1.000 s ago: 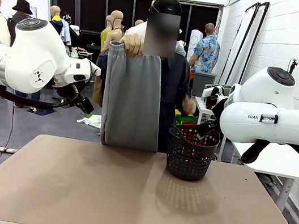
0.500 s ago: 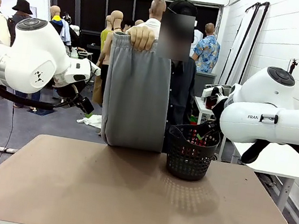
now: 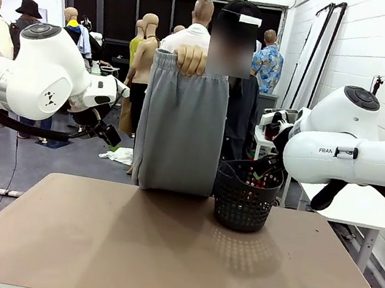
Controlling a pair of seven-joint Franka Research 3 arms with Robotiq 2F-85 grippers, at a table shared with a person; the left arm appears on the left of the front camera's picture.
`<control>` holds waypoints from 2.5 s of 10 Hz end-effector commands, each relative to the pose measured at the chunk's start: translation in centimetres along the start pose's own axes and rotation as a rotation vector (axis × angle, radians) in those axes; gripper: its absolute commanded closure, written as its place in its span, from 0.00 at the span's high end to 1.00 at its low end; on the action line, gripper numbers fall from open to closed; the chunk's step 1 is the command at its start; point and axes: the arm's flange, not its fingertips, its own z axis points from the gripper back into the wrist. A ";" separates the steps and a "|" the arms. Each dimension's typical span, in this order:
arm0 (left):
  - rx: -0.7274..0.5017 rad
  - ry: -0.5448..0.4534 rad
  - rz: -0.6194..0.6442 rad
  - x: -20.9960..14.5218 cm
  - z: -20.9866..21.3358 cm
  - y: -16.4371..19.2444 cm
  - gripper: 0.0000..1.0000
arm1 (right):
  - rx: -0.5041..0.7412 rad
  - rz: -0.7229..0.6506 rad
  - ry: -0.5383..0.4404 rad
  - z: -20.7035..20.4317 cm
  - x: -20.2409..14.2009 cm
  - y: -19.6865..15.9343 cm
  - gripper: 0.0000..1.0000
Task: Fold the training pants.
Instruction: Grab both ends of the Training pants handed by a person.
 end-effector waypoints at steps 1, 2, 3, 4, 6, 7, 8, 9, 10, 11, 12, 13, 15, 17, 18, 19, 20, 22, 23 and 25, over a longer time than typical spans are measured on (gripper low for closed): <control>0.002 -0.003 -0.008 0.0 0.0 0.0 1.00 | 0.001 0.003 0.003 0.0 0.2 0.0 1.00; 0.002 -0.003 -0.008 0.0 0.0 0.0 1.00 | 0.001 0.003 0.003 0.0 0.2 0.0 1.00; 0.002 -0.003 -0.008 0.0 0.0 0.0 1.00 | 0.001 0.003 0.003 0.0 0.2 0.0 1.00; 0.002 -0.003 -0.008 0.0 0.0 0.0 1.00 | 0.001 0.003 0.003 0.0 0.2 0.0 1.00; 0.002 -0.003 -0.008 0.0 0.0 0.0 1.00 | 0.001 0.003 0.003 0.0 0.2 0.0 1.00; 0.000 0.000 0.000 0.0 0.0 0.0 1.00 | 0.000 0.000 0.000 0.0 0.0 0.0 1.00; 0.007 0.000 -0.045 0.1 -0.1 0.2 1.00 | 0.011 0.043 0.004 -0.2 0.1 0.0 1.00; 0.006 -0.002 -0.080 0.0 -0.1 0.5 1.00 | 0.023 0.091 0.000 -0.4 0.1 -0.1 1.00; 0.000 -0.003 -0.137 -0.1 0.2 0.8 1.00 | 0.036 0.155 -0.017 -0.5 0.1 -0.2 1.00; -0.003 -0.009 -0.206 -0.2 0.5 1.0 1.00 | 0.062 0.221 -0.049 -0.5 0.2 -0.3 1.00; -0.021 -0.033 -0.310 -0.3 0.7 1.2 1.00 | 0.102 0.293 -0.094 -0.6 0.4 -0.4 1.00; -0.045 -0.040 -0.402 -0.5 0.8 1.6 1.00 | 0.117 0.349 -0.118 -0.8 0.6 -0.4 1.00; -0.100 -0.051 -0.564 -0.7 0.6 2.2 1.00 | 0.127 0.458 -0.182 -0.9 1.4 -0.3 1.00; -0.148 -0.069 -0.719 -0.8 0.4 2.6 1.00 | 0.119 0.551 -0.218 -1.1 2.1 0.1 1.00; -0.108 -0.045 -0.663 -0.5 0.3 2.8 1.00 | 0.054 0.537 -0.210 -0.9 2.3 0.0 1.00; -0.108 -0.053 -0.646 -0.6 0.0 1.7 1.00 | 0.107 0.507 -0.182 -0.3 1.6 0.9 1.00; -0.108 -0.053 -0.646 -0.6 0.0 1.7 1.00 | 0.107 0.507 -0.182 -0.3 1.6 0.9 1.00; -0.108 -0.053 -0.646 -0.6 0.0 1.7 1.00 | 0.107 0.507 -0.182 -0.3 1.6 0.9 1.00; -0.109 -0.054 -0.670 -0.6 0.0 1.8 1.00 | 0.099 0.522 -0.194 -0.3 2.0 0.8 1.00; -0.173 -0.147 -0.816 0.0 -1.4 3.4 1.00 | 0.151 0.617 -0.264 -1.6 3.5 0.3 1.00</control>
